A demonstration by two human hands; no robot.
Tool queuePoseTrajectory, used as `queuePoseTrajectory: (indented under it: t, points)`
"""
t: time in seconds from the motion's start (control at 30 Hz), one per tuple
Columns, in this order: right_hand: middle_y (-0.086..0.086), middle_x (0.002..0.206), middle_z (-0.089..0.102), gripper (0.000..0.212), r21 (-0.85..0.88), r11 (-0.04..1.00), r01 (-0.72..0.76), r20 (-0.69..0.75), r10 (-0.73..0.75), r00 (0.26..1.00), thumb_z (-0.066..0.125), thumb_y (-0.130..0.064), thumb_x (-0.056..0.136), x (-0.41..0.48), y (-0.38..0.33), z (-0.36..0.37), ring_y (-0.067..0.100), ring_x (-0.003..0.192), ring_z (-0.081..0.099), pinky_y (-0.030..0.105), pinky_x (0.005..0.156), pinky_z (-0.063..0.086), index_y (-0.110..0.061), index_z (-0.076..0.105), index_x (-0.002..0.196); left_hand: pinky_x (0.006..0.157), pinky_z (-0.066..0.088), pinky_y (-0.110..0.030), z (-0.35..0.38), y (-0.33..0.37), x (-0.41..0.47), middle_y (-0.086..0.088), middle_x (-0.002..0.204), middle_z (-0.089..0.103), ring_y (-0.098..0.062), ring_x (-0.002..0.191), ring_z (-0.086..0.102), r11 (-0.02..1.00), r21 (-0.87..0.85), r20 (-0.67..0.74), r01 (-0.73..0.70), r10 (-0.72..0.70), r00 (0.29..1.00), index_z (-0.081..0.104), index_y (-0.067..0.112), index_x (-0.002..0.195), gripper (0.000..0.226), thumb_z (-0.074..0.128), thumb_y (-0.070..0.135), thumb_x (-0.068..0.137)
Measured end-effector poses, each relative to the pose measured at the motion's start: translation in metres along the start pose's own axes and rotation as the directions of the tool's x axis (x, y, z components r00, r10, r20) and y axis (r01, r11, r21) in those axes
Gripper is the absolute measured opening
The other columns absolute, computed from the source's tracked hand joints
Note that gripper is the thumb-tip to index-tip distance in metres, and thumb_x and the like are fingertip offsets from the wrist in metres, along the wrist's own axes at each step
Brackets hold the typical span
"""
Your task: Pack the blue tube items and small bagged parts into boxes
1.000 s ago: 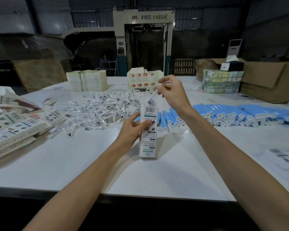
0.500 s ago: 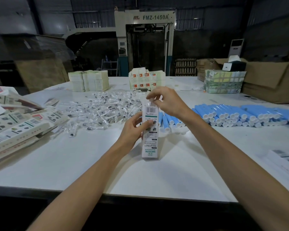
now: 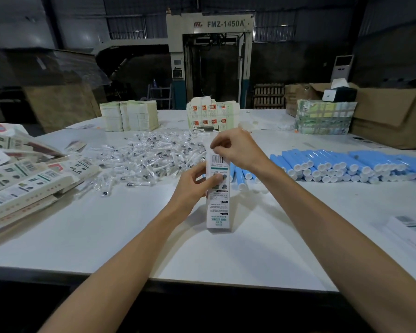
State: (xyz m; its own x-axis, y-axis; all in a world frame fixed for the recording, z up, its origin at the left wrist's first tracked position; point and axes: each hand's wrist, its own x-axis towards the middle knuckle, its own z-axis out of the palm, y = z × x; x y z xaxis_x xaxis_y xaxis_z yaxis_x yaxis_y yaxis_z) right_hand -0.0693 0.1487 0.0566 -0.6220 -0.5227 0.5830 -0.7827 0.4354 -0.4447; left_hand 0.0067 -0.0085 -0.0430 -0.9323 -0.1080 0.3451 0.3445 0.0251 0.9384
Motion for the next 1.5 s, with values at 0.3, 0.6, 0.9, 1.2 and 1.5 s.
queuePoseTrajectory:
  t: [0.3,0.6,0.9,1.2,1.5]
  points:
    - [-0.008,0.106,0.077,0.02,0.112,0.993,-0.022,-0.002,0.022,1.0,0.064,-0.016,0.1,-0.023,0.013,-0.003,0.003,0.103,0.063,0.016,0.089,0.044,-0.018,0.08,0.11,0.084,0.065,-0.035,0.001,-0.003,0.001,-0.006,0.124,0.079,-0.021,0.116,0.076,0.997,-0.066,0.001,-0.049,0.05,0.999,0.044,0.051,0.152,0.081,0.089,0.024,0.091]
    - [-0.006,0.118,0.07,0.04,0.47,0.876,-0.109,-0.099,0.175,0.979,0.068,-0.022,0.102,-0.07,0.035,0.029,0.006,0.109,0.066,0.025,0.091,0.055,-0.023,0.058,0.14,0.083,0.065,-0.035,0.002,-0.005,0.004,-0.001,0.128,0.077,-0.015,0.116,0.074,0.993,-0.005,-0.002,-0.119,0.119,0.993,0.046,0.049,0.155,0.076,0.086,0.026,0.094]
    - [0.002,0.129,0.061,0.038,0.615,0.778,-0.129,-0.095,0.236,0.967,0.061,-0.016,0.105,-0.07,0.041,0.03,0.008,0.114,0.063,0.017,0.091,0.052,-0.028,0.062,0.141,0.085,0.064,-0.035,0.009,0.009,0.022,0.003,0.124,0.078,-0.019,0.118,0.072,0.996,0.062,0.092,-0.07,0.064,0.994,0.056,0.052,0.147,0.066,0.085,0.026,0.094]
    - [0.0,0.12,0.065,0.019,0.533,0.822,-0.201,-0.04,0.262,0.964,0.056,-0.011,0.105,-0.07,0.06,0.023,-0.002,0.103,0.063,0.02,0.086,0.053,-0.023,0.061,0.119,0.078,0.065,-0.037,0.021,-0.004,0.032,-0.007,0.119,0.08,-0.028,0.112,0.076,1.0,-0.002,0.11,-0.013,0.013,0.994,0.07,0.041,0.134,0.054,0.088,0.02,0.089]
    - [0.008,0.108,0.075,0.02,0.622,0.77,-0.142,-0.054,0.223,0.973,0.053,-0.031,0.11,-0.07,0.058,0.019,0.024,0.098,0.074,0.033,0.085,0.061,-0.023,0.061,0.127,0.079,0.063,-0.034,0.014,-0.008,0.021,-0.01,0.119,0.08,-0.027,0.108,0.077,0.999,-0.035,0.105,0.005,-0.001,0.995,0.063,0.031,0.144,0.057,0.084,0.016,0.094]
